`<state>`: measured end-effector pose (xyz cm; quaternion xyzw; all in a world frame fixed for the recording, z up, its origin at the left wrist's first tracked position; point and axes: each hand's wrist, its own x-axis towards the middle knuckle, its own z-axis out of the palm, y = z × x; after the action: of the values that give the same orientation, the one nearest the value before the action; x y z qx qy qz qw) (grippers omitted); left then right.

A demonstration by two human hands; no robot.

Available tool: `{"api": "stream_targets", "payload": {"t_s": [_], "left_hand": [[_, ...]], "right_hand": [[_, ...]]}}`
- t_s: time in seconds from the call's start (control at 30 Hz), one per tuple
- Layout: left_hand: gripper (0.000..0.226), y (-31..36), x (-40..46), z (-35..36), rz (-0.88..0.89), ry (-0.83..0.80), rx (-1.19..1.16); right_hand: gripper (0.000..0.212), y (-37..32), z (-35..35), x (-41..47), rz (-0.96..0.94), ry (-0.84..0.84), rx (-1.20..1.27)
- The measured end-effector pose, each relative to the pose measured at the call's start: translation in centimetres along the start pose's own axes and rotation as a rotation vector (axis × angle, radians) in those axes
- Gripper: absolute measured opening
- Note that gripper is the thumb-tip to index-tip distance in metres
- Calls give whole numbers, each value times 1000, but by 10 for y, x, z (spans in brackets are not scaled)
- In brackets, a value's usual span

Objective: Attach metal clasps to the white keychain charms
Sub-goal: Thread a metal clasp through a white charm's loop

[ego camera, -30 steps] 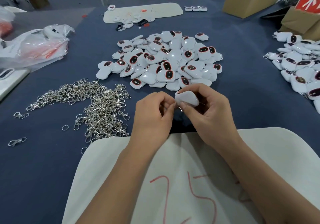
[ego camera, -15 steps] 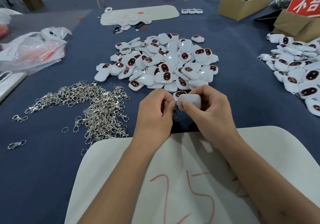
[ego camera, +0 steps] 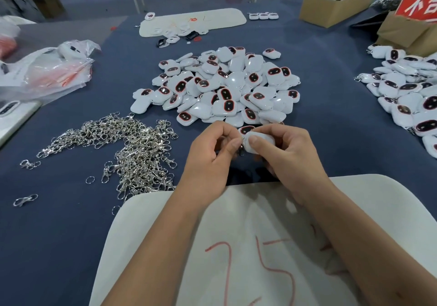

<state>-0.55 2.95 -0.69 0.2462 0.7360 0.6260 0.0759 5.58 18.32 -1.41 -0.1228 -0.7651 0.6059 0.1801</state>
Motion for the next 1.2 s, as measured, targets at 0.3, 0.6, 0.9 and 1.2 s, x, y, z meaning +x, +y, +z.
{"api": "stream_targets", "payload": {"t_s": [0.3, 0.6, 0.9, 1.2], "left_hand": [[15, -2, 1, 6, 21, 145, 160], [19, -3, -2, 5, 1, 194, 268], [5, -1, -3, 6, 73, 185, 195], [11, 1, -7, 4, 104, 74, 40]], "right_hand": [[20, -5, 8, -6, -295, 72, -227], [16, -5, 8, -7, -331, 58, -220], [7, -3, 9, -6, -197, 142, -137], [8, 0, 4, -2, -80, 23, -39]]}}
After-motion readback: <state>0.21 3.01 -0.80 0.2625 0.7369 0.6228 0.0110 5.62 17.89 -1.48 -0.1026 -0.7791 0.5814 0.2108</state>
